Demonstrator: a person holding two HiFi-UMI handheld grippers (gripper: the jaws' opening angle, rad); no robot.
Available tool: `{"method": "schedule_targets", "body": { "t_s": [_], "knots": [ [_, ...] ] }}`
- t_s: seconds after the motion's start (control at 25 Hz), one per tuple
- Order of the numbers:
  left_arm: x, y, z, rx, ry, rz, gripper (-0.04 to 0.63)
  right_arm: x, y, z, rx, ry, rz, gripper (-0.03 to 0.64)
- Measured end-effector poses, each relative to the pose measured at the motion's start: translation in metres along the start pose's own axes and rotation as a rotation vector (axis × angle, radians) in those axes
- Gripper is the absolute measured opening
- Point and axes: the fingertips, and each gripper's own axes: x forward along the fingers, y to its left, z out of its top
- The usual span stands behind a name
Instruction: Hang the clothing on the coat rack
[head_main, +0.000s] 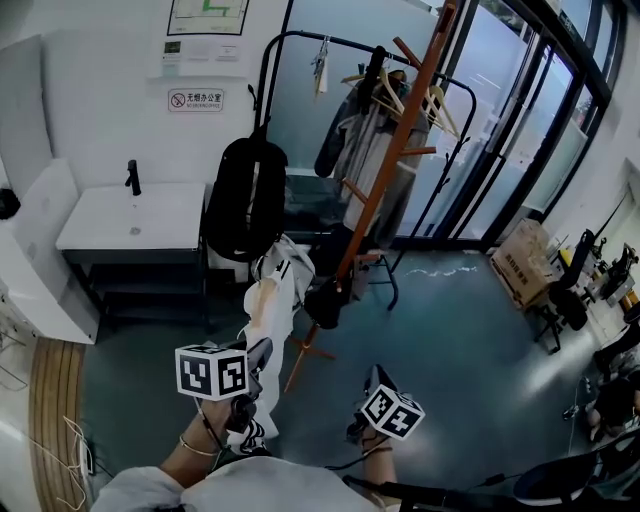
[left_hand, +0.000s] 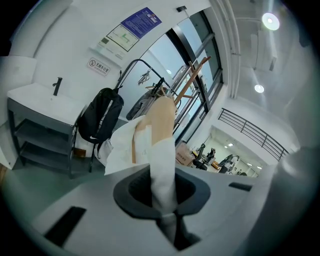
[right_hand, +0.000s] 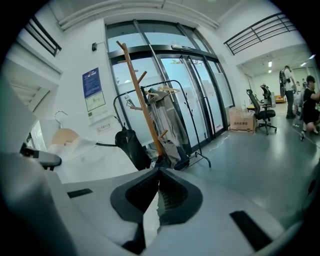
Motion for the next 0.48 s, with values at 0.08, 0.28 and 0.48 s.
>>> {"method": "schedule_targets", "body": {
  "t_s": [0.08, 0.28, 0.48],
  "knots": [
    [0.011, 0.008, 0.013, 0.000, 0.001, 0.000, 0.040, 0.016, 0.004, 0.007, 0.010, -0.004, 0.005, 0.023],
    [0.039, 0.023, 0.039, 0.014, 0.007, -0.016, 0.040, 0.052, 0.006, 0.025, 0.021, -0.021, -0.007, 0.023],
    [0.066, 0.038, 0.064, 0.022, 0.016, -0.026, 0.040, 0.085, 0.012, 0.042, 0.018, -0.027, -0.012, 0.023]
  ]
}}
